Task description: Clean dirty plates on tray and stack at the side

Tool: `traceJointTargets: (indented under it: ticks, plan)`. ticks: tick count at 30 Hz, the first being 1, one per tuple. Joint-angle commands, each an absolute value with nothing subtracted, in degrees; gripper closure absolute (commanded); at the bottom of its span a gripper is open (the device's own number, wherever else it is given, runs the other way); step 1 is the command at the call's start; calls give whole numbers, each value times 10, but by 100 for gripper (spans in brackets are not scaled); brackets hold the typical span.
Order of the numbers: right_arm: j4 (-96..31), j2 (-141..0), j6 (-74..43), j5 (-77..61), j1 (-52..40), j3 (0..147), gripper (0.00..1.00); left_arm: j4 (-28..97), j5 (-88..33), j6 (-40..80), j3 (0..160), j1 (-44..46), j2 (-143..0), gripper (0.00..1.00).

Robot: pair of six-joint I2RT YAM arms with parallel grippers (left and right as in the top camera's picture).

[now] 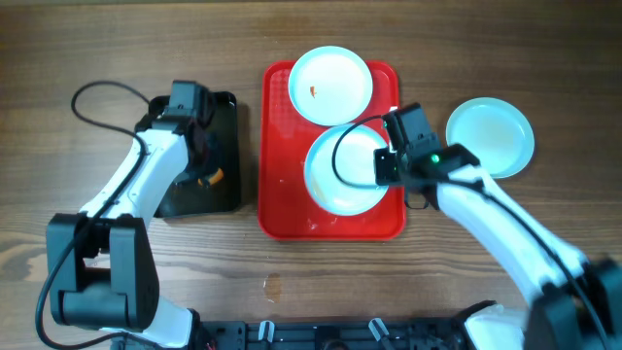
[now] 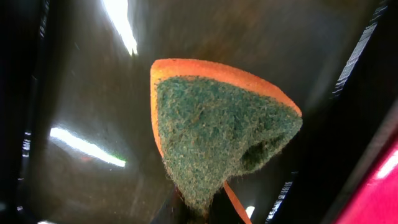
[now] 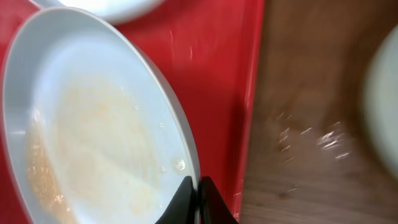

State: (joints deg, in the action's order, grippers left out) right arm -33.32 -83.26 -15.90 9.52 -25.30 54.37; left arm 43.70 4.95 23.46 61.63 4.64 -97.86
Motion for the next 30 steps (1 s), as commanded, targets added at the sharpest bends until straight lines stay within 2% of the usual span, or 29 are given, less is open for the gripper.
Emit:
traceJointTargets:
  ticks: [1, 6, 11, 30]
  plan:
    - [-333, -765, -111, 298, -319, 560, 96, 422, 11, 209, 591, 32, -972, 96]
    - [-333, -751, -89, 491, -415, 560, 96, 422, 11, 210, 591, 32, -972, 92]
    - [-324, -755, -90, 615, -479, 560, 96, 422, 11, 210, 591, 32, -972, 91]
    - [-302, -755, -40, 657, -511, 560, 96, 422, 10, 210, 591, 32, -972, 91]
